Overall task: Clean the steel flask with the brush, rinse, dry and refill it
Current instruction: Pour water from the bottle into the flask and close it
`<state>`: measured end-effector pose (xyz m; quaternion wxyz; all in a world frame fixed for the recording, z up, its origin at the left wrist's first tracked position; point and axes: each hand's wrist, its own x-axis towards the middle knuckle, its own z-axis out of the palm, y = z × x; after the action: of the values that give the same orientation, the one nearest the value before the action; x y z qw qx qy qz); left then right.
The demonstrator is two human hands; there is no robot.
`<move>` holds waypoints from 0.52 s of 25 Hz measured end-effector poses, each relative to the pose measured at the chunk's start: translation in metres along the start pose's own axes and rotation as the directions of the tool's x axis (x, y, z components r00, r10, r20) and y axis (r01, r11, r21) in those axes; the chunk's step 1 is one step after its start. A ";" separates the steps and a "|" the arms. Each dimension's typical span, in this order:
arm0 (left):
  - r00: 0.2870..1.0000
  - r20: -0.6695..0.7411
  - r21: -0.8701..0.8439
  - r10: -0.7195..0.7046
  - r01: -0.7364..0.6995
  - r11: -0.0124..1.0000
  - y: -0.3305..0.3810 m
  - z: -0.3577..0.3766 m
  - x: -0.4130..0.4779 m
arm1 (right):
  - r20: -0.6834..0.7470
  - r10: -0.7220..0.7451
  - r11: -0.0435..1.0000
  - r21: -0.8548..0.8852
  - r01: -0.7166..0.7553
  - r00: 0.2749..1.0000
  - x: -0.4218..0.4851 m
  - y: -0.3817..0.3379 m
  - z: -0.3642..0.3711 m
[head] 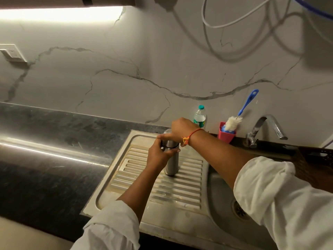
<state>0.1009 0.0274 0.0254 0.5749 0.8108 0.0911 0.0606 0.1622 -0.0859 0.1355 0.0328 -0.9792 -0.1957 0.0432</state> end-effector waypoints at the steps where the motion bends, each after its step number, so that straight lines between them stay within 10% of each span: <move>1: 1.000 0.000 0.010 0.006 -0.006 1.000 -0.001 0.000 0.001 | -0.006 0.040 0.999 -0.003 -0.040 0.999 -0.002 -0.002 -0.003; 8: 1.000 0.029 0.011 -0.001 0.000 1.000 -0.002 -0.002 0.003 | 0.230 -0.303 0.942 -0.074 0.327 0.925 -0.006 0.004 -0.015; 13: 1.000 -0.003 0.007 -0.013 0.013 1.000 -0.001 0.001 0.000 | -0.045 0.027 1.000 0.002 -0.027 0.999 -0.004 -0.012 0.008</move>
<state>0.1015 0.0269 0.0245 0.5722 0.8122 0.0977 0.0579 0.1528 -0.0759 0.1287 0.0371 -0.9824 -0.1818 0.0220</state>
